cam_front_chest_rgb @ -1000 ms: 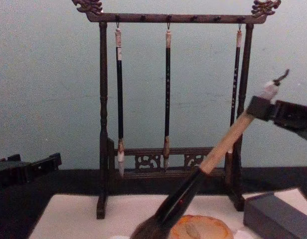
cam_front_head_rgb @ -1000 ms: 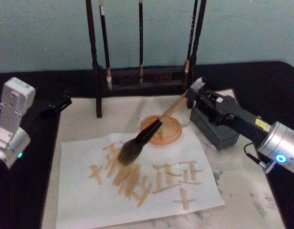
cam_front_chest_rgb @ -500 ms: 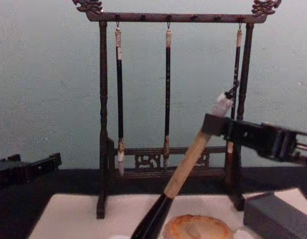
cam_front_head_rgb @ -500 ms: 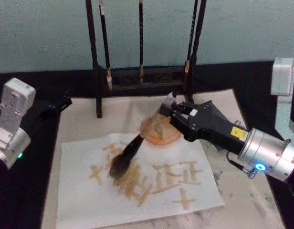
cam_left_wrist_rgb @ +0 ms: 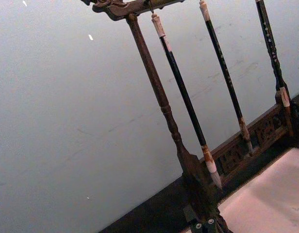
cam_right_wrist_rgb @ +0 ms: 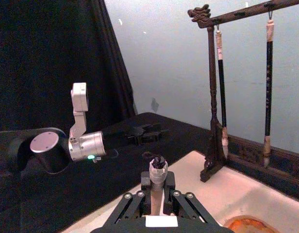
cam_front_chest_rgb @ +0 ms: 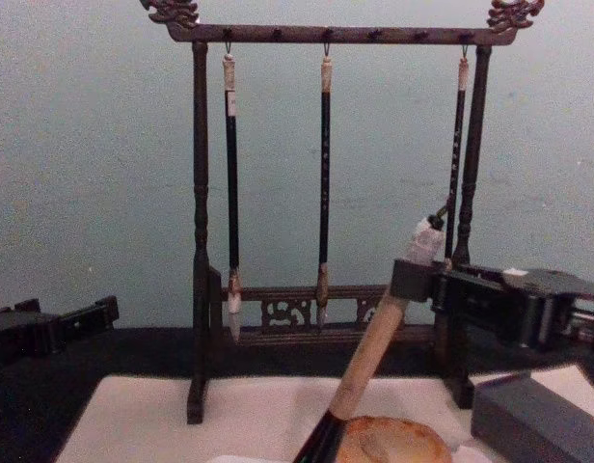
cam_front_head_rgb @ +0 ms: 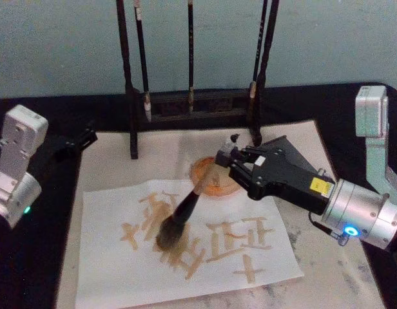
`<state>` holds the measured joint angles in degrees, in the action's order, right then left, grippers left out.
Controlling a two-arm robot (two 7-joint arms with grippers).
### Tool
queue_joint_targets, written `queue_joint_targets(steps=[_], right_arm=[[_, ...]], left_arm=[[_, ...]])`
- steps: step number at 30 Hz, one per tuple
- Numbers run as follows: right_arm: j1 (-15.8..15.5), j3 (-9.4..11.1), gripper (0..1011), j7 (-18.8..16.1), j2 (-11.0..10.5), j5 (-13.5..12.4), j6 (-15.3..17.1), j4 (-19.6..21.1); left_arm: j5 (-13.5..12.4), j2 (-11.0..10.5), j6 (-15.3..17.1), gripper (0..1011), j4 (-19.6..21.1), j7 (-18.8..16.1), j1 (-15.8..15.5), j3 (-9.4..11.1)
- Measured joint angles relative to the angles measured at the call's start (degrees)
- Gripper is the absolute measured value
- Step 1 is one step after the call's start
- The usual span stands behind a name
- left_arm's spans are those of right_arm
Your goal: Pick up the brush from the inkstone, write on the paper, then place the brush back to its original position.
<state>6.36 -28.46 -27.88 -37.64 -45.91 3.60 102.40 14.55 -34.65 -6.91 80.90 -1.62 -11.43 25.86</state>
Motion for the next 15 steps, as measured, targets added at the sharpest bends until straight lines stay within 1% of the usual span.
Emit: queue_joint_targets(steps=[4,5,8,15], right_arm=[[-0.89,0.87,161,0.06,-0.56,0.29,0.12,0.65],[-1.37,1.4,160,0.06,-0.89,0.3,0.11,1.0],[-2.09,2.15,160,0.04,-1.34,0.28,0.04,1.43],[-4.57,4.73,161,-0.57,-2.8,-0.77,-0.69,2.48]], left_arm=[[0.0,0.0,0.0,1002,0.0,0.0,0.0,0.0],[0.0,0.0,0.0,1002,0.0,0.0,0.0,0.0],[0.0,0.0,0.0,1002,0.0,0.0,0.0,0.0],[0.0,0.0,0.0,1002,0.0,0.0,0.0,0.0]])
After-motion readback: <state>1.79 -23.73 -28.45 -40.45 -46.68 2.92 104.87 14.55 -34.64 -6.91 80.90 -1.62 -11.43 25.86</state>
